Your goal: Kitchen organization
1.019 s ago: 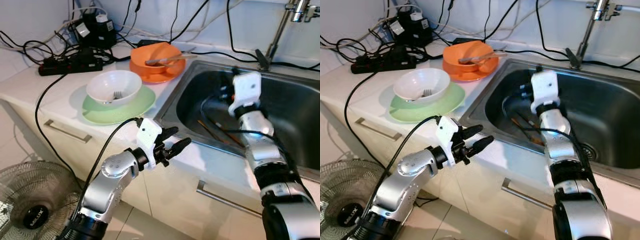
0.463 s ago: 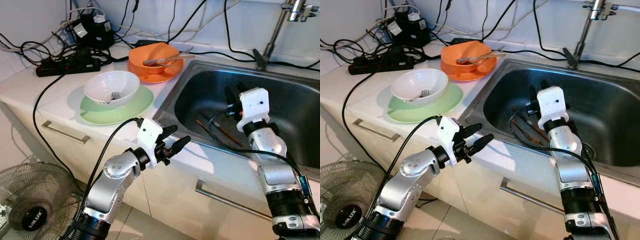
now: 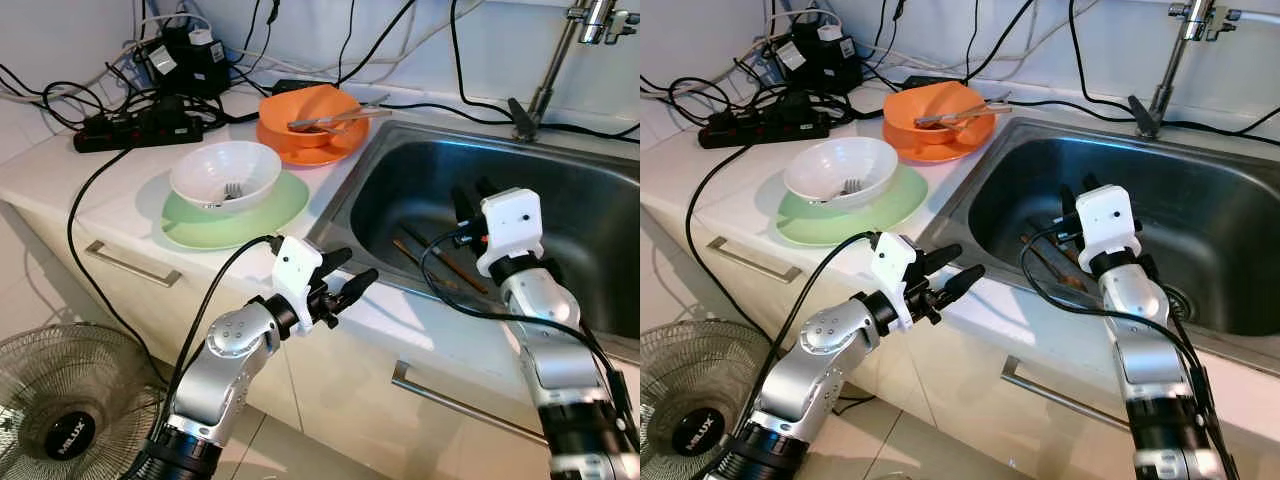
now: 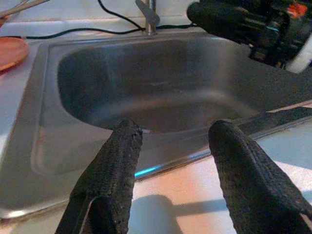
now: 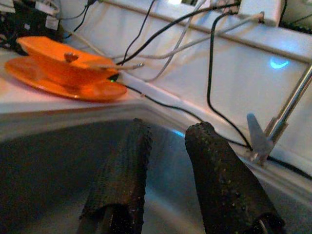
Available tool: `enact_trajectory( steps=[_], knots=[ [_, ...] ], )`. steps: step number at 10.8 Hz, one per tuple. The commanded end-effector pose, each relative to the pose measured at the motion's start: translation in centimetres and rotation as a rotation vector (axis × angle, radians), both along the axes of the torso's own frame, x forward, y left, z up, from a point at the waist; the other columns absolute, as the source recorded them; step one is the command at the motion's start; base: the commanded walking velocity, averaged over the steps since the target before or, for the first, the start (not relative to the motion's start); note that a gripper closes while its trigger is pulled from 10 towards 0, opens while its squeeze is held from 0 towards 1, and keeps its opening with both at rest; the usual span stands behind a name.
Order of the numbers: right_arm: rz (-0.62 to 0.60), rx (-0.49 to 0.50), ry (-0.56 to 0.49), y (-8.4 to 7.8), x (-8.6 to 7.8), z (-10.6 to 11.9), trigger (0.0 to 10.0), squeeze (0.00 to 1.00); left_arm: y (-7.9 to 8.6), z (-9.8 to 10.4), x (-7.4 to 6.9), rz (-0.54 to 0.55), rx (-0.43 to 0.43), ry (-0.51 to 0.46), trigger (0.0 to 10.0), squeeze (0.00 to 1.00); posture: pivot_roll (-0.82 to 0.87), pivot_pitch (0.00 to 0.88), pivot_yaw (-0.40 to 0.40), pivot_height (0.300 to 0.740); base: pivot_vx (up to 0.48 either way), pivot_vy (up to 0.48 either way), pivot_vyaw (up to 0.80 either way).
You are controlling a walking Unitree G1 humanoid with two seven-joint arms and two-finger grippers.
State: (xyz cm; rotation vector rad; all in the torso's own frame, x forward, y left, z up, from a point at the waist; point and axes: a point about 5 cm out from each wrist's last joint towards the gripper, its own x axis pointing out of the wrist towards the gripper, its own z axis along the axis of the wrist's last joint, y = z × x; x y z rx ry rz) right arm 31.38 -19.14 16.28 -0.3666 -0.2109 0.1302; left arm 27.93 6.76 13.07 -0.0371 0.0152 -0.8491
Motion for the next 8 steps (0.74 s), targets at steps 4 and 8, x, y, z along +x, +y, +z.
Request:
enact_trajectory(
  steps=[4,8],
  knots=[
    [0.007,0.025,-0.002,0.4,-0.2,0.6,10.0,0.0,0.5,0.1,0.5,0.045,0.019,-0.032,10.0,0.0,0.01,0.0,0.08,0.74,0.0,0.0,0.0],
    [0.028,0.064,0.015,1.5,0.0,-0.1,10.0,0.0,1.8,3.9,1.5,0.359,0.097,-0.445,10.0,0.0,0.04,0.0,0.079,0.74,0.0,0.0,0.0]
  ],
)
